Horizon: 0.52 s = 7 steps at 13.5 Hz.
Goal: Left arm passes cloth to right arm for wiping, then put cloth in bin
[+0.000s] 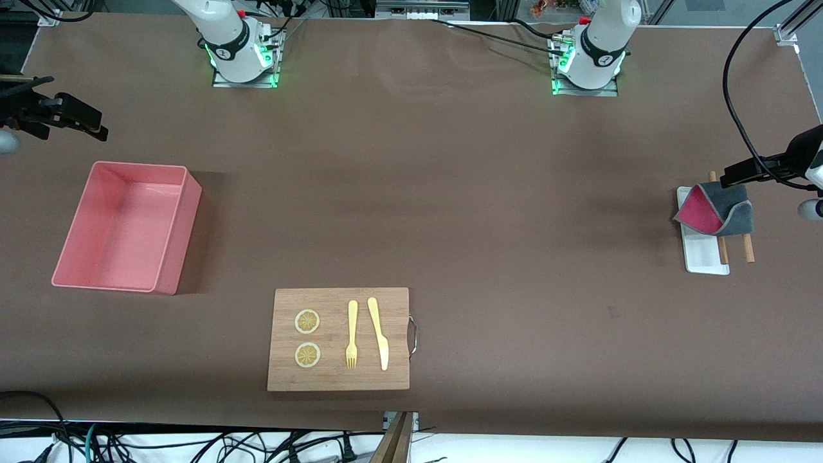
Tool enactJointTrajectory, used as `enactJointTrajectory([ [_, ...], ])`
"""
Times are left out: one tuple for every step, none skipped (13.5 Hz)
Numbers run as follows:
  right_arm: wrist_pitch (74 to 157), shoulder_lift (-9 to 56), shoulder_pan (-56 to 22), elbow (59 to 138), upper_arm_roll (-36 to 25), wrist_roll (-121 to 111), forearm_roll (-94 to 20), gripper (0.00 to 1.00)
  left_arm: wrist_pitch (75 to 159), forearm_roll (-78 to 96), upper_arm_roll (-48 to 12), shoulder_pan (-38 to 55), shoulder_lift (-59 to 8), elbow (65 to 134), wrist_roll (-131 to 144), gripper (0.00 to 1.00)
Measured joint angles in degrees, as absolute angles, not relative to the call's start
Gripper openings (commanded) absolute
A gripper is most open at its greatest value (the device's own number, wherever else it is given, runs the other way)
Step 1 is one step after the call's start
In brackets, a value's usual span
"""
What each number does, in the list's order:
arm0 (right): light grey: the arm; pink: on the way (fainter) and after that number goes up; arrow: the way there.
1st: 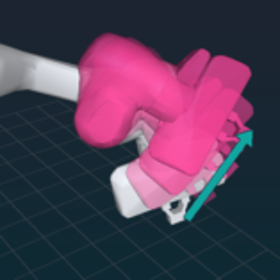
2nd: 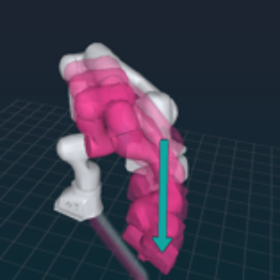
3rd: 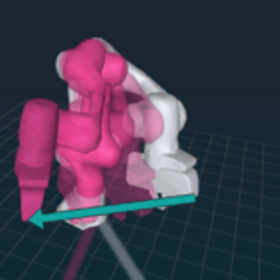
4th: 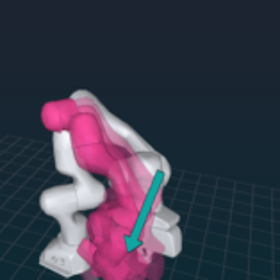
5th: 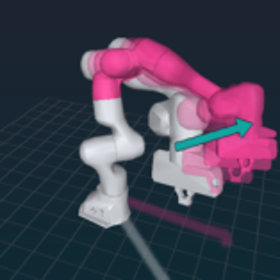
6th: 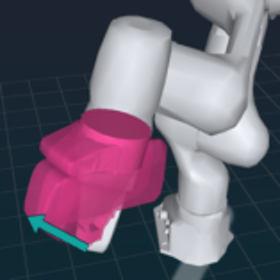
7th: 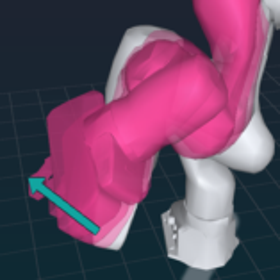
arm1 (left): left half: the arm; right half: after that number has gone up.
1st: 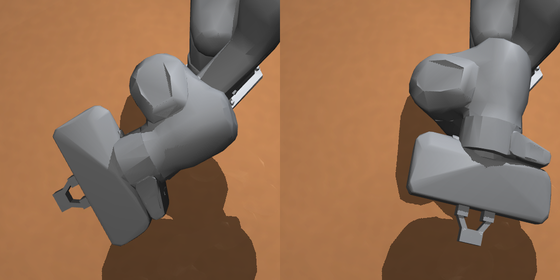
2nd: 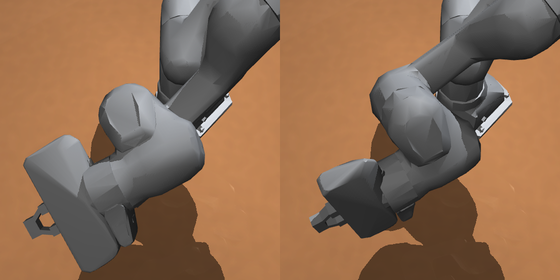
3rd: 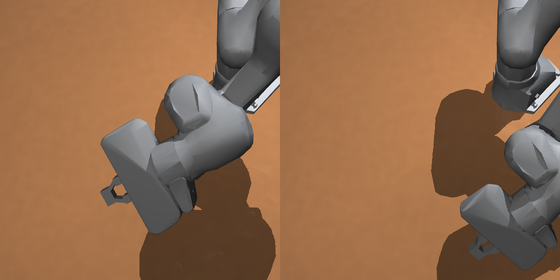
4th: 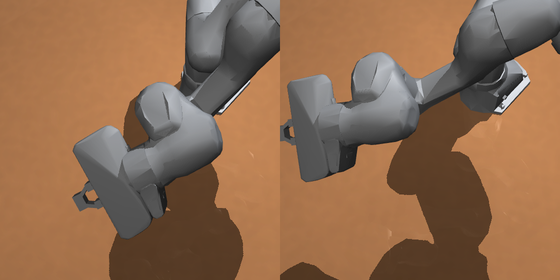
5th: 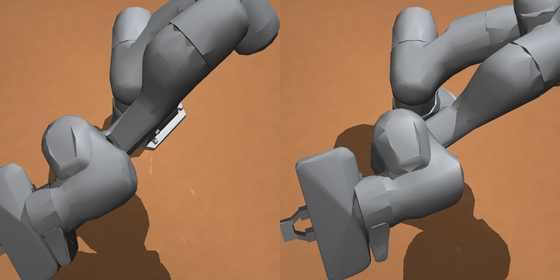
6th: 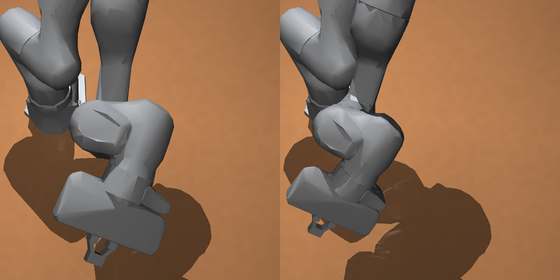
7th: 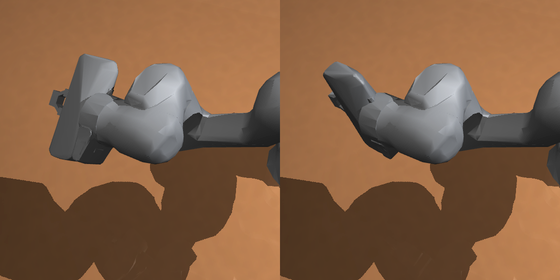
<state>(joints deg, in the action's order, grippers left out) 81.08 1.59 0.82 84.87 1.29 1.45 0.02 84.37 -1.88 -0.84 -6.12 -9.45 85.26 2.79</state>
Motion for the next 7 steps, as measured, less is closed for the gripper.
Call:
enactJointTrajectory([
  [81.08, 1.59, 0.84, 84.87, 1.28, 1.45, 0.02, 0.99, 84.37, -1.93, -0.82, -6.14, -9.68, 85.27, 2.45, 1.00],
  [81.08, 1.59, 0.86, 84.87, 1.28, 1.45, 0.02, 0.99, 84.39, -2.13, -0.75, -6.40, -10.10, 85.29, 0.38, 1.00],
  [81.18, 1.60, 0.88, 84.87, 1.28, 1.41, 0.02, 0.99, 84.75, -2.69, -0.69, -7.42, -10.95, 85.32, -4.24, 1.00],
  [81.61, 1.62, 0.88, 84.86, 1.30, 1.38, 0.02, 0.99, 85.99, -3.67, -0.55, -9.35, -12.37, 85.37, -10.81, 1.00],
  [82.29, 1.63, 0.87, 84.86, 1.39, 1.38, 0.02, 0.99, 87.88, -4.40, -0.36, -11.75, -14.32, 85.42, -17.14, 1.00],
  [82.70, 1.64, 0.84, 84.85, 1.53, 1.38, 0.02, 0.99, 90.15, -4.57, -0.12, -14.30, -16.63, 85.47, -22.24, 1.00],
  [82.82, 1.66, 0.81, 84.85, 1.64, 1.38, 0.02, 0.99, 92.50, -4.69, 0.04, -16.71, -19.06, 85.48, -25.93, 1.00],
])
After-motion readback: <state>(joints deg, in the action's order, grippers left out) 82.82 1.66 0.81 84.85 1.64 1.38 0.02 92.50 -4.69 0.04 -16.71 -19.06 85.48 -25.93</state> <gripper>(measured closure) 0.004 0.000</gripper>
